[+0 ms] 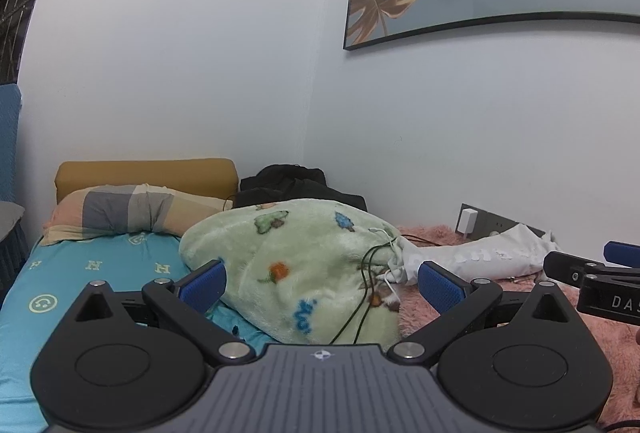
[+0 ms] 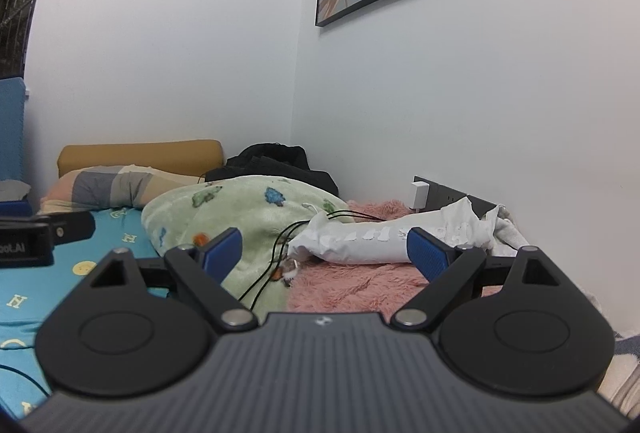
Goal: Fold clothes
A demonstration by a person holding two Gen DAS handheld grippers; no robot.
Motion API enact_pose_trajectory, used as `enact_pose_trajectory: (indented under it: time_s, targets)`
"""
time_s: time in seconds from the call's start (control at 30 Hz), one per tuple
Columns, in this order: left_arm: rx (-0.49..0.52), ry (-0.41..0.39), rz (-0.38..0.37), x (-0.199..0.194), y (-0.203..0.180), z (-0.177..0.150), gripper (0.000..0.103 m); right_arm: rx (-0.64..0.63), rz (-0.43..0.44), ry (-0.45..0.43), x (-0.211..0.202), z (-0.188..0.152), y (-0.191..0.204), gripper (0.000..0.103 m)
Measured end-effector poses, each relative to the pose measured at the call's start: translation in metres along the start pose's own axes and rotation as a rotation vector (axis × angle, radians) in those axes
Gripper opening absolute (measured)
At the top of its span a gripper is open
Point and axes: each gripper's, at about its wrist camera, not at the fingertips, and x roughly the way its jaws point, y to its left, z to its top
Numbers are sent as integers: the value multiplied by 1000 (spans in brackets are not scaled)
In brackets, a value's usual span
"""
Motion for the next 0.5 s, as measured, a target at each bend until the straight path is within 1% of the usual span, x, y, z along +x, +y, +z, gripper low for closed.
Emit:
enact_pose_trajectory:
  time_s: [0.5]
  targets:
    - [-1, 8, -3, -2, -2, 3, 103, 8, -18, 11, -13, 0, 2, 91]
